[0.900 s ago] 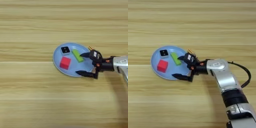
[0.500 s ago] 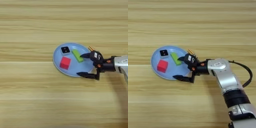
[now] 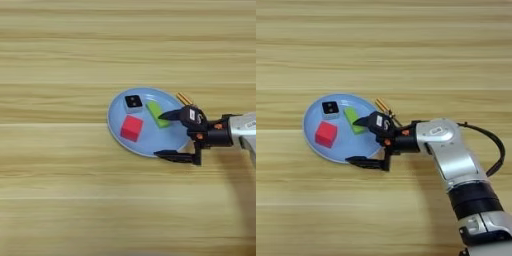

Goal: Move the objects on the table

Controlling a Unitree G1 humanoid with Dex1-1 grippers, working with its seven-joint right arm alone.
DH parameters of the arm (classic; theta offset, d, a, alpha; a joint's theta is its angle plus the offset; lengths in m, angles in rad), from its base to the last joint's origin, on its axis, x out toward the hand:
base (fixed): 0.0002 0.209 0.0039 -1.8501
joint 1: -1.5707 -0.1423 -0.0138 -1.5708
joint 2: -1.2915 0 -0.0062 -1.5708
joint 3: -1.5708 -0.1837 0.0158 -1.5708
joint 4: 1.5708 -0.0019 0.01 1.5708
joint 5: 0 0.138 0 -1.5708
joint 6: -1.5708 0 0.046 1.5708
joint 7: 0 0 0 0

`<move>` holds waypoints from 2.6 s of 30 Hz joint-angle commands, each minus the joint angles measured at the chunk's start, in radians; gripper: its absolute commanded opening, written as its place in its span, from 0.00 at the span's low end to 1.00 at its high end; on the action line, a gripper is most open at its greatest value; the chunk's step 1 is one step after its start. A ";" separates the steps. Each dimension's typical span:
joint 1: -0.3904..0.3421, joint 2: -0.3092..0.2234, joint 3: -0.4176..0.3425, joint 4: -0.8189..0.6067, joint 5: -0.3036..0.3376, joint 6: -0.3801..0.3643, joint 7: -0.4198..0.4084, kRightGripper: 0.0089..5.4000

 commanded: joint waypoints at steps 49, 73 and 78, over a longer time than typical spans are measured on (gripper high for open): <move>0.077 -0.210 0.024 -0.237 0.027 -0.154 0.155 0.99; -0.069 -0.099 -0.077 -0.150 0.129 -0.117 0.016 0.99; -0.120 -0.062 -0.109 -0.121 0.149 -0.095 -0.051 0.99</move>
